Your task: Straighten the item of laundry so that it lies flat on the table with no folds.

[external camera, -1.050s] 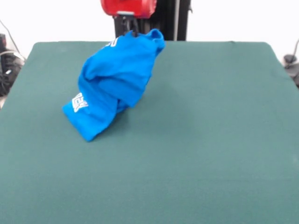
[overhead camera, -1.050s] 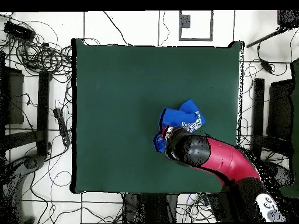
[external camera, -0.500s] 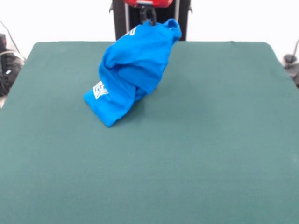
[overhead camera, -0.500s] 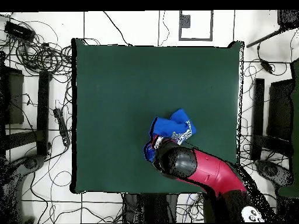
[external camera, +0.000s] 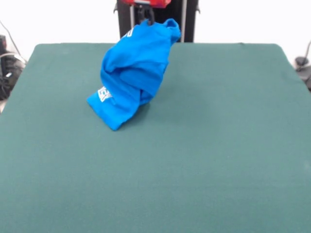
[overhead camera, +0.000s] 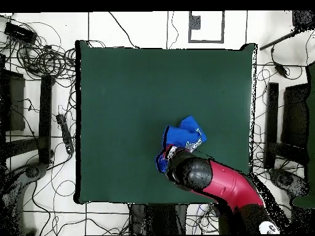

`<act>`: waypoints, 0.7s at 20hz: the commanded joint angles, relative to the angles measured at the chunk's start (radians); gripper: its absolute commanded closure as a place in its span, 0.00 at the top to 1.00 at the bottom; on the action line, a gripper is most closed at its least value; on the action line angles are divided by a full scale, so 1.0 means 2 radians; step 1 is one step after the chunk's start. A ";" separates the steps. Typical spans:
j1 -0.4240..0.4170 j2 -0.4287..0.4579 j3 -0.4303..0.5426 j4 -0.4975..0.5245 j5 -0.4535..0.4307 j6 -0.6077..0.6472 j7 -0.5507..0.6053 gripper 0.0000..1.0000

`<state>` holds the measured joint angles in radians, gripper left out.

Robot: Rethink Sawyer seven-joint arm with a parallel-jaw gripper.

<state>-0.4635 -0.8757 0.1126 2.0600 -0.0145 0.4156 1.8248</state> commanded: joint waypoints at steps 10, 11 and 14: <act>-0.021 0.054 0.001 -0.074 -0.027 0.011 0.026 0.00; -0.021 0.053 0.001 -0.073 -0.029 0.012 0.026 0.00; -0.020 0.055 -0.003 -0.081 -0.035 0.024 0.026 0.00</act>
<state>-0.5202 -0.8147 0.1022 1.9702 -0.0419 0.4156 1.8248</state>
